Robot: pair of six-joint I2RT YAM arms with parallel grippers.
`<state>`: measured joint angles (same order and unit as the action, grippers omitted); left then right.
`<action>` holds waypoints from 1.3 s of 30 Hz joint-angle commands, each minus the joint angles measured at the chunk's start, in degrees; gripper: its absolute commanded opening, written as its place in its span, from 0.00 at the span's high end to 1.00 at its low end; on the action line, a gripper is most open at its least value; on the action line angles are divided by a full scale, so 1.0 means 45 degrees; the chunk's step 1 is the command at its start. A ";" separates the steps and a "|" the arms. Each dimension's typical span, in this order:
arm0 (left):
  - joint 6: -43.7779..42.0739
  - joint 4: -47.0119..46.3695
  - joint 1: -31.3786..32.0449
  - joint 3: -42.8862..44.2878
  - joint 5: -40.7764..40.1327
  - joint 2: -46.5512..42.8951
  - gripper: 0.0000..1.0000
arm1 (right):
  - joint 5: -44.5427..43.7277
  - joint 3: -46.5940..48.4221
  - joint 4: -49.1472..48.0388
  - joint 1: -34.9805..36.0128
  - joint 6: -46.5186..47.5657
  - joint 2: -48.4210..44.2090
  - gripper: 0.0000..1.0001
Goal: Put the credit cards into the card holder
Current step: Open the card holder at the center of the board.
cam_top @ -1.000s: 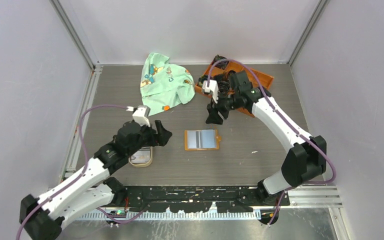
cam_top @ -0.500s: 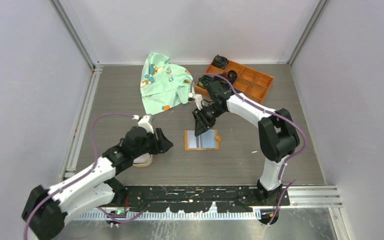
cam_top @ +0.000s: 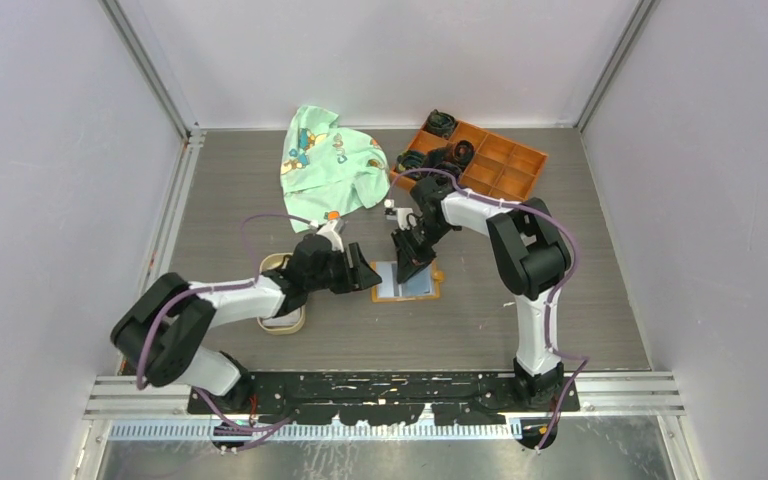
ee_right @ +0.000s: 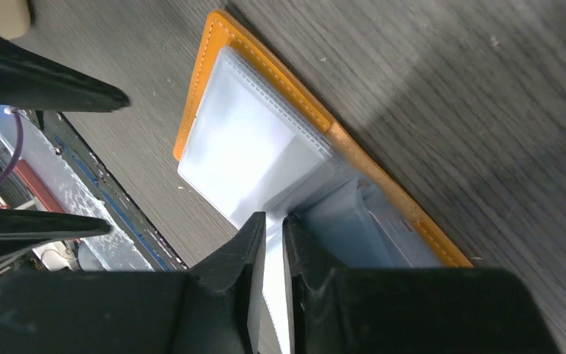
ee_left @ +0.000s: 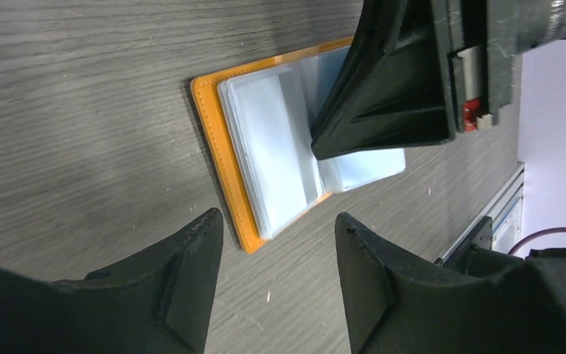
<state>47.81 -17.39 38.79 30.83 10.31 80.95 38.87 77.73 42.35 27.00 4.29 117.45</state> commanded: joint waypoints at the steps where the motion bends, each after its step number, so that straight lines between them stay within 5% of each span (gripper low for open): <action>1: 0.0371 -0.2423 0.0066 0.0745 0.0612 0.1222 0.42 | -0.0527 0.0590 0.0205 0.0024 -0.0233 0.0297 0.81; 14: 0.0518 -0.2347 0.0074 0.1653 0.0959 0.2863 0.52 | -0.0416 0.0878 0.1069 -0.0630 0.0206 0.0904 0.87; 39: 0.1801 -0.4683 0.0248 0.1899 0.2610 0.3618 0.69 | 0.2386 0.1105 0.1796 -0.1313 0.1150 0.0195 0.72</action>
<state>54.28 -32.03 39.42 37.63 19.14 98.48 45.36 81.12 49.91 21.87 7.77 120.92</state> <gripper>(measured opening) 0.315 0.277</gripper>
